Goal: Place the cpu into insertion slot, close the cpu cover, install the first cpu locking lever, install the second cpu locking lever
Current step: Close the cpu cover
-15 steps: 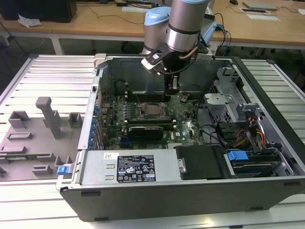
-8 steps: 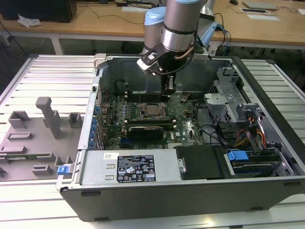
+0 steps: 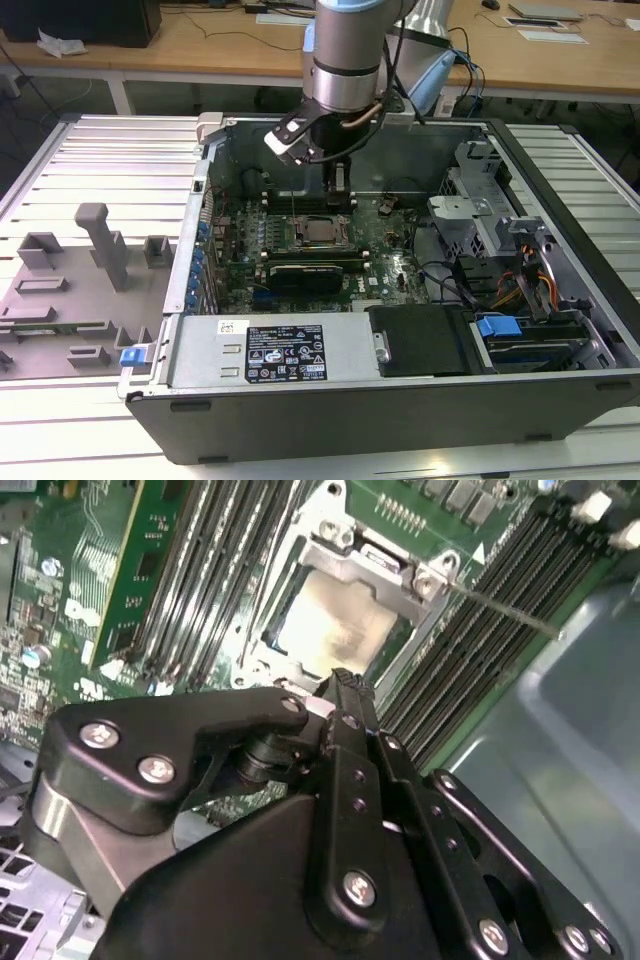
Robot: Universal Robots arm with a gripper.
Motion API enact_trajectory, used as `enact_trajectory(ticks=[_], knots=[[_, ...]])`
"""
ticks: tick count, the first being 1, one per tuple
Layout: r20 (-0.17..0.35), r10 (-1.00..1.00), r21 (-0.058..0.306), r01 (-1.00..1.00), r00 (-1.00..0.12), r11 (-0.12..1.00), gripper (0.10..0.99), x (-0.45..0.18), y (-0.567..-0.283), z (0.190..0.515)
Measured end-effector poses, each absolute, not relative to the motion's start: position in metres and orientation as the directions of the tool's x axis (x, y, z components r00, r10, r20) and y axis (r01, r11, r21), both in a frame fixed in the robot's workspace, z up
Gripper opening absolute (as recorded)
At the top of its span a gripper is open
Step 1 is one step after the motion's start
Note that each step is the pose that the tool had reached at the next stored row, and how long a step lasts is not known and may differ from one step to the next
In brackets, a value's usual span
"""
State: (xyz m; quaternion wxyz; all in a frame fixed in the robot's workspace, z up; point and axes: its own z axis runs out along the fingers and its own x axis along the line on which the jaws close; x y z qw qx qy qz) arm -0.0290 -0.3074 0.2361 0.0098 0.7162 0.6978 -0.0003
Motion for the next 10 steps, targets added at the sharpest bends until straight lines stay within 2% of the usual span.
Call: enact_trajectory(ticks=[10], knots=[[-0.011, 1.000, 0.015, 1.000, 0.026, -0.026, 0.106, -0.0394, -0.3126, 0.2269]])
